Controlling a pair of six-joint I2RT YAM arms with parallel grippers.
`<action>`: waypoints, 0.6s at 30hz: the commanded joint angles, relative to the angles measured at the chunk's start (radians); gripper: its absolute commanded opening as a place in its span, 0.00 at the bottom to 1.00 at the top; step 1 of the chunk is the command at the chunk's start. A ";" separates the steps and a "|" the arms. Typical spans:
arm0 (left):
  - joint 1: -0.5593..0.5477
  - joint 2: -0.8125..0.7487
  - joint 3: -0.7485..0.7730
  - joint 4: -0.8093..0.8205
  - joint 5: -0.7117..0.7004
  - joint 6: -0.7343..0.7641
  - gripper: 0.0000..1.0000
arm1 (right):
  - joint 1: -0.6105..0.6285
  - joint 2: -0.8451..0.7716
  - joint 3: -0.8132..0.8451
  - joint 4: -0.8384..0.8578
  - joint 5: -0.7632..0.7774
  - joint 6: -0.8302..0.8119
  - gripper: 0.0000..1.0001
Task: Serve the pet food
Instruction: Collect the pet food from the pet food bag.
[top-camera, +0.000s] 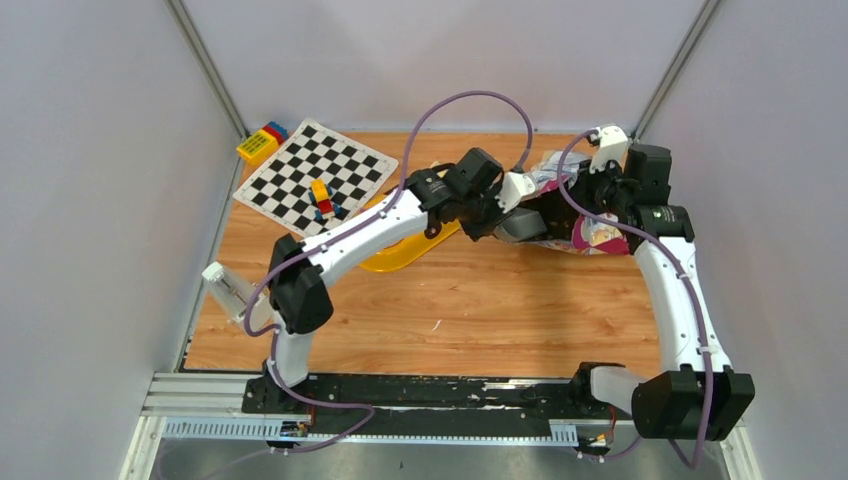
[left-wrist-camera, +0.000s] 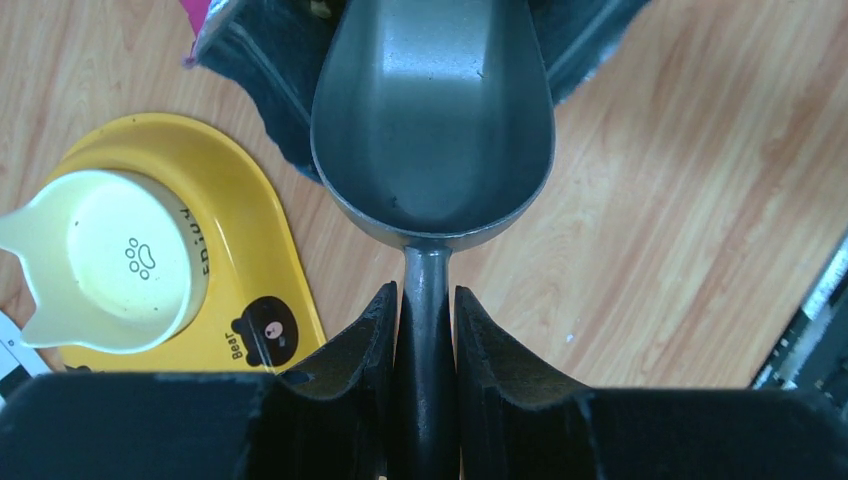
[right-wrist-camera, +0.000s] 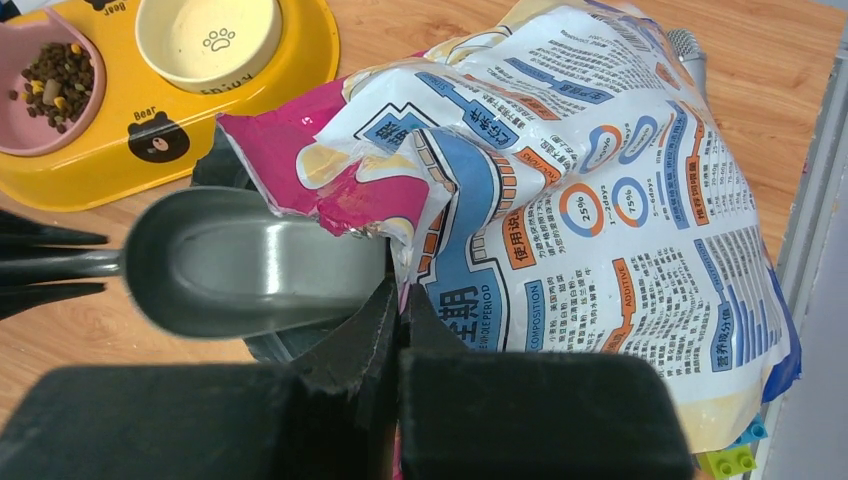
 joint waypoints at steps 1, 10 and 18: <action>-0.021 0.093 0.118 0.035 -0.145 -0.055 0.00 | 0.028 -0.090 0.023 0.108 0.008 -0.020 0.00; -0.060 0.273 0.304 -0.097 -0.387 -0.135 0.00 | 0.060 -0.183 -0.216 0.185 -0.157 0.051 0.00; -0.078 0.308 0.204 -0.137 -0.545 -0.289 0.00 | 0.060 -0.213 -0.360 0.252 -0.299 0.094 0.00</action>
